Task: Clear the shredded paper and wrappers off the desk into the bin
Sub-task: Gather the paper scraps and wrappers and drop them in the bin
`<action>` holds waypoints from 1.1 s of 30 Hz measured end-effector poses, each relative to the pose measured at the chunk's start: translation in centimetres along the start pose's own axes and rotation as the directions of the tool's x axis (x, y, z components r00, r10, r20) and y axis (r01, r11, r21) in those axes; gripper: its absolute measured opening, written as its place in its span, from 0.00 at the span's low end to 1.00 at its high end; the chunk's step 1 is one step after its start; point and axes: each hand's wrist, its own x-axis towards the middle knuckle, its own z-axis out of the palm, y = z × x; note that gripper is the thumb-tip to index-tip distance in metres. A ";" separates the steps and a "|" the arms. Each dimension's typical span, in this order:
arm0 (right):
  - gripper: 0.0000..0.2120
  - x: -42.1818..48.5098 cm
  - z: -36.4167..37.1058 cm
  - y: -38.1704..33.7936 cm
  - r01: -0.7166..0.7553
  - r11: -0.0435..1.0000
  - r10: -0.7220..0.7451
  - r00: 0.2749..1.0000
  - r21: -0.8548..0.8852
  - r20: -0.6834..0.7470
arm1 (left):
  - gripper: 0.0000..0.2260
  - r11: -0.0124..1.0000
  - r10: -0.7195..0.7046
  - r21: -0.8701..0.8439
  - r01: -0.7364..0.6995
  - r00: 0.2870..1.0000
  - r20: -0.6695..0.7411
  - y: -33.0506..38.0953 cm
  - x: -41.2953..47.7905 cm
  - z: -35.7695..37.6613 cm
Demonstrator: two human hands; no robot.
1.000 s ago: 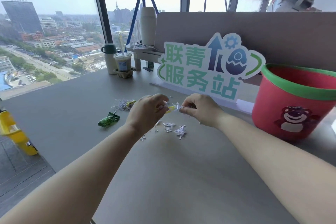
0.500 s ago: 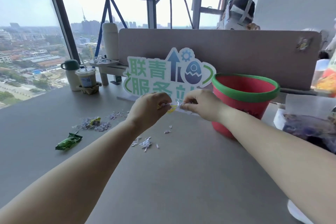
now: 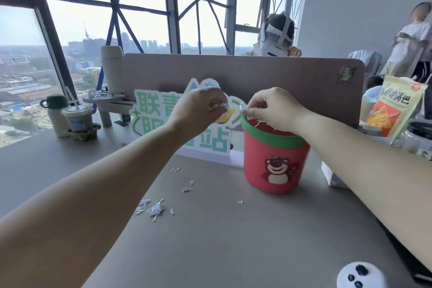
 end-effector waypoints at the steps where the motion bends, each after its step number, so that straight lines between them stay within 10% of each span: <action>1: 0.09 0.2 -0.5 0.7 -0.026 1.000 0.026 1.000 -0.006 -0.011 | 0.05 1.000 0.014 -0.015 -0.014 1.000 0.002 0.5 0.8 0.3; 15: 0.09 0.6 -2.0 7.8 -0.321 0.942 0.324 0.946 -0.101 0.018 | 0.05 0.996 0.074 -0.046 -0.072 0.997 0.037 4.3 5.7 9.1; 33: 0.04 -0.3 -2.4 9.0 -0.269 0.903 0.297 0.954 -0.336 0.033 | 0.07 0.999 0.046 -0.008 -0.047 0.923 0.383 4.3 4.8 10.7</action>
